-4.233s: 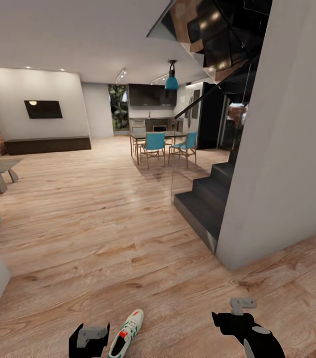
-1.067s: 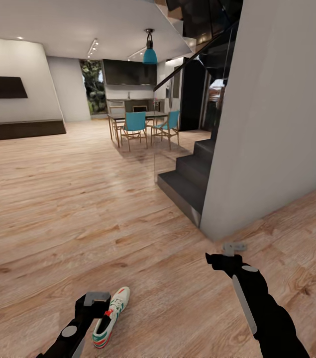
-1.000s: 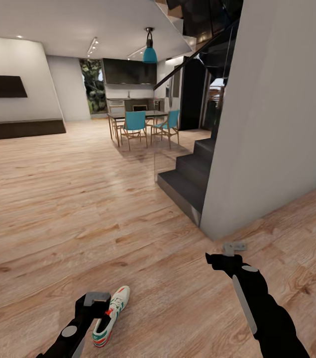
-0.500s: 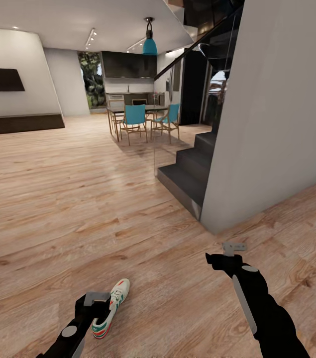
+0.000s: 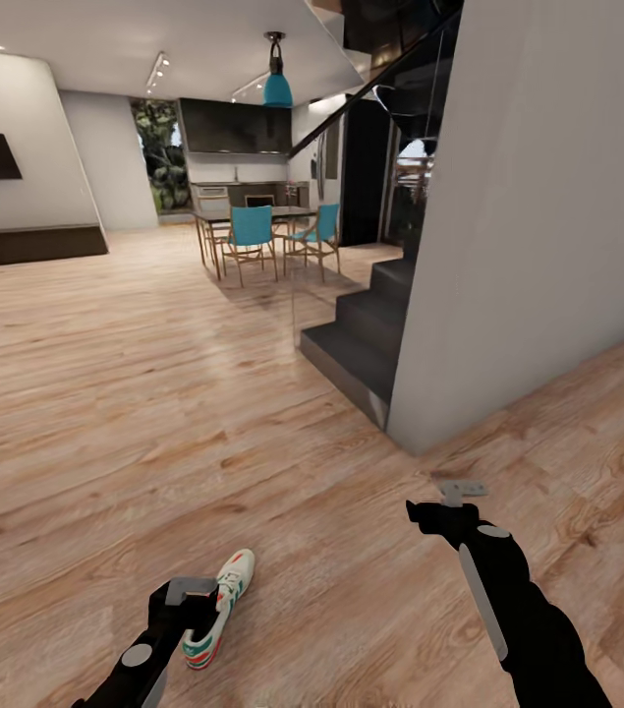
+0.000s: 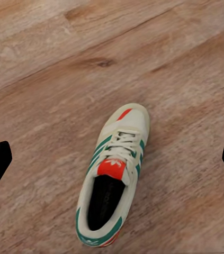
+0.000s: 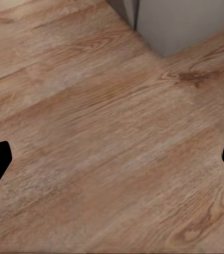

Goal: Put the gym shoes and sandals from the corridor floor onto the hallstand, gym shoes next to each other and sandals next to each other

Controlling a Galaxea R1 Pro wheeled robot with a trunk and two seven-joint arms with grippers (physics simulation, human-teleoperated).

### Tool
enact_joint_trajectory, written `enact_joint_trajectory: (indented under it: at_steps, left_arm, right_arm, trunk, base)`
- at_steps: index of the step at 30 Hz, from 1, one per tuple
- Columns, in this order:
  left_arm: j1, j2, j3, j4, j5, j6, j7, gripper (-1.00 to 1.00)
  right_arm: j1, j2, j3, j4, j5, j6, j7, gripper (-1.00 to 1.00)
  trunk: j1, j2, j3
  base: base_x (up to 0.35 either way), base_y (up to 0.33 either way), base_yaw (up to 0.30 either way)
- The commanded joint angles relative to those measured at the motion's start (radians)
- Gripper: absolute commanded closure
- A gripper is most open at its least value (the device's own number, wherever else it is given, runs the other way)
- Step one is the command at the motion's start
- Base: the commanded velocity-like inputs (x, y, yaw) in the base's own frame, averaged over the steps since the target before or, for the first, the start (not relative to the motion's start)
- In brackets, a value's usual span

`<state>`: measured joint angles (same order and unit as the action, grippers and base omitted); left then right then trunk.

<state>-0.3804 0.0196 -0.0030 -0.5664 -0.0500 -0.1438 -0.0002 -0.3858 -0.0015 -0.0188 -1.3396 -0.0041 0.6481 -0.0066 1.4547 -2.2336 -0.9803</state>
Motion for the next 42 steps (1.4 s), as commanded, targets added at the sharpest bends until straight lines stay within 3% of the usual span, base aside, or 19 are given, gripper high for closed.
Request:
enact_joint_trajectory:
  at_steps: [1, 22, 42]
  left_arm:
    - [0.0, 0.0, 0.0, 0.0, -0.005, -0.003, 0.0, -1.0]
    - [0.0, -0.001, -0.003, 0.0, -0.006, -0.003, -0.001, -1.0]
    - [0.0, -0.002, -0.004, 0.0, -0.007, -0.005, -0.001, -1.0]
  right_arm:
    - [-0.001, 0.0, 0.0, -0.001, -0.001, 0.005, -0.001, -1.0]
    - [-0.001, 0.0, 0.0, -0.001, -0.001, 0.005, 0.0, -1.0]
    - [-0.001, 0.0, 0.0, -0.001, 0.0, 0.005, -0.001, -1.0]
  trunk:
    - [0.0, 0.0, -0.001]
    - [0.0, 0.0, -0.001]
    - [0.0, 0.0, -0.004]
  base:
    - [-0.125, 0.265, -0.284]
    - [-0.071, 0.254, -0.287]
    - [-0.002, 0.005, -0.017]
